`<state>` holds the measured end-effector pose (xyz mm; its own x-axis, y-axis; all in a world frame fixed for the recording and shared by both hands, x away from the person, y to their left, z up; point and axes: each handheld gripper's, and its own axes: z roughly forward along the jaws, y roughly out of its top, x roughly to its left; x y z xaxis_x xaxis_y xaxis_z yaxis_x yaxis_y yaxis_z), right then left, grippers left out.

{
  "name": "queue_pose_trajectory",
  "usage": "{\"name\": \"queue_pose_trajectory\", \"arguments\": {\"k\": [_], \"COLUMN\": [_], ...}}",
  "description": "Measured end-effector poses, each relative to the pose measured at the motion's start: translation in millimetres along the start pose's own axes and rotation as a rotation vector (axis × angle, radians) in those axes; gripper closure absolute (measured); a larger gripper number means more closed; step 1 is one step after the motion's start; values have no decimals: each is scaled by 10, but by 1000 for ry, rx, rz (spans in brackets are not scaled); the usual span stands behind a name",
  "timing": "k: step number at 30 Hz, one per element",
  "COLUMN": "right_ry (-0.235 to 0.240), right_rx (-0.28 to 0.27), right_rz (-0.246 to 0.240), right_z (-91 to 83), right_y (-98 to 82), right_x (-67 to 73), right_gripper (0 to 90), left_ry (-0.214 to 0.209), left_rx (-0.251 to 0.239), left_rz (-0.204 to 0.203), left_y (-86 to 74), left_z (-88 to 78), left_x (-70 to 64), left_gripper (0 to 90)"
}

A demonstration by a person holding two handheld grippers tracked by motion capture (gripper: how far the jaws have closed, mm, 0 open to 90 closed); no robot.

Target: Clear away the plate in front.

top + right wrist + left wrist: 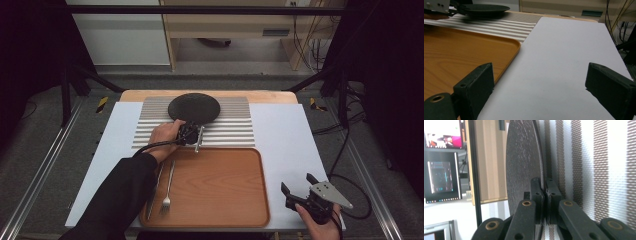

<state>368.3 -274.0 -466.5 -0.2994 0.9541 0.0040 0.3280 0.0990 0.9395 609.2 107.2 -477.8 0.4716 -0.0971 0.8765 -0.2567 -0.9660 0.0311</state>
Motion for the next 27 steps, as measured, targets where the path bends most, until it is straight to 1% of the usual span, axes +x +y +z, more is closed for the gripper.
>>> {"name": "queue_pose_trajectory", "arguments": {"k": [2,3,4,5,8,11,12,13,14,15,16,19,20,21,23,25,27], "right_ry": [3,7,11,15,24,23,23,24,21,19,16,9,7,3,-1,-2,-5], "right_rx": [0,-1,-1,-1,-6,-10,-11,-7,-4,-3,-3,-1,1,3,7,9,10], "right_rz": [-6,-4,-4,-7,-17,-22,-20,-18,-19,-23,-23,-28,-28,-29,-29,-34,-37], "right_z": [1,2,4,4,0,-12,-13,-10,-6,-3,-1,3,3,6,10,8,10], "right_y": [2,1,0,1,-2,1,1,-1,-4,-4,-3,-4,-7,-9,-10,-10,-15], "right_x": [2,3,5,6,15,17,16,14,13,14,15,20,23,21,25,33,34], "right_gripper": [88,88,88,88,88,88,88,88,88,88,88,88,88,88,88,88,88], "left_ry": [4,9,19,27,57,101,107,108,111,116,121,126,132,142,159,158,159], "left_rx": [-8,-14,-19,-25,-42,-57,-67,-78,-82,-78,-81,-110,-114,-113,-117,-128,-134], "left_rz": [24,28,39,42,35,58,50,23,14,19,12,-35,-43,-35,-35,-45,-43], "left_y": [34,55,77,99,162,208,216,221,230,243,253,262,269,279,296,312,326], "left_z": [-74,-119,-172,-230,-427,-647,-721,-789,-852,-913,-973,-1138,-1184,-1231,-1317,-1393,-1457], "left_x": [-23,-38,-49,-62,-83,-150,-166,-188,-218,-251,-283,-374,-405,-435,-499,-546,-584], "left_gripper": [872,872,872,872,872,872,871,871,871,870,871,871,871,871,872,871,869]}}
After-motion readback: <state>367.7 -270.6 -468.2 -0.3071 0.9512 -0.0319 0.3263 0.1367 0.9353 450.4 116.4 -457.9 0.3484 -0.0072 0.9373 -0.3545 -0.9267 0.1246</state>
